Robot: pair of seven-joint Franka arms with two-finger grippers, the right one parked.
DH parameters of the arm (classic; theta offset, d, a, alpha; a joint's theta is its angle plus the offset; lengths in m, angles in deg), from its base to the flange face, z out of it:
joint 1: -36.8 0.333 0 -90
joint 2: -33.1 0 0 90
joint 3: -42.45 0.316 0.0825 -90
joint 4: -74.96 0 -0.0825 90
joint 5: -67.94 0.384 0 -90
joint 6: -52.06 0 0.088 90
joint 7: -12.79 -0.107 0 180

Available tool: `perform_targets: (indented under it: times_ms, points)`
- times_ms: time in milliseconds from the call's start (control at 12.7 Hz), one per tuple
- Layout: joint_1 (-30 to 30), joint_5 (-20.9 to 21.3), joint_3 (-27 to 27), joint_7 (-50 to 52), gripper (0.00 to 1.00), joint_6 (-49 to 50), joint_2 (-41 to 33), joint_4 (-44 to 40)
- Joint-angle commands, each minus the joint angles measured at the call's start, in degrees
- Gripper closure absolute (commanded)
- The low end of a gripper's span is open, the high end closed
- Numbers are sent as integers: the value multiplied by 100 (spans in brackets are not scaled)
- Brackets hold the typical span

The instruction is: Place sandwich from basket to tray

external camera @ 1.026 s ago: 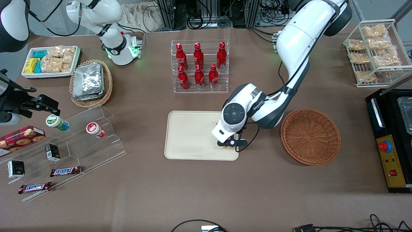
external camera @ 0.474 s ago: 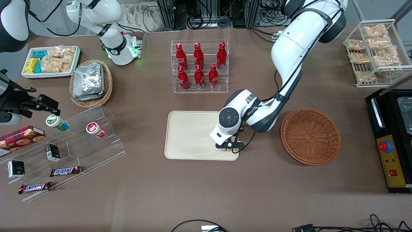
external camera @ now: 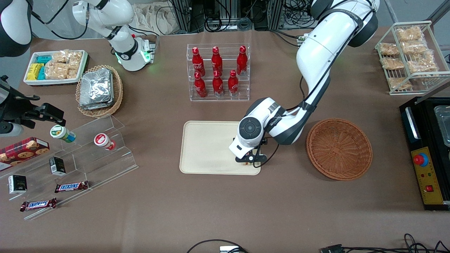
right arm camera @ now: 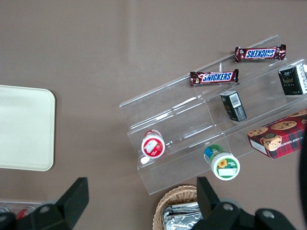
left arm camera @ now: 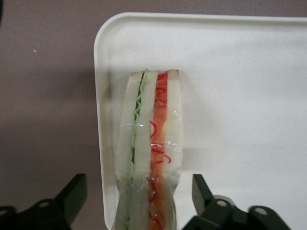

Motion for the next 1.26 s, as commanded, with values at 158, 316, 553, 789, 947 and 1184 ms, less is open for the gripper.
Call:
perform_targets:
  times_ms: [158,316,553,789,947,1184]
  points:
    - [-65,75,43,113,0,96,-102,-112]
    - [-39,40,43,269,0,122,-399,-112]
    - [109,110,61,517,0,201,-1032,-77]
    - [383,5,61,473,0,833,-1752,-33]
    - [785,-109,26,464,0,931,-2227,212]
    - [989,-268,26,316,0,1150,-2737,563]
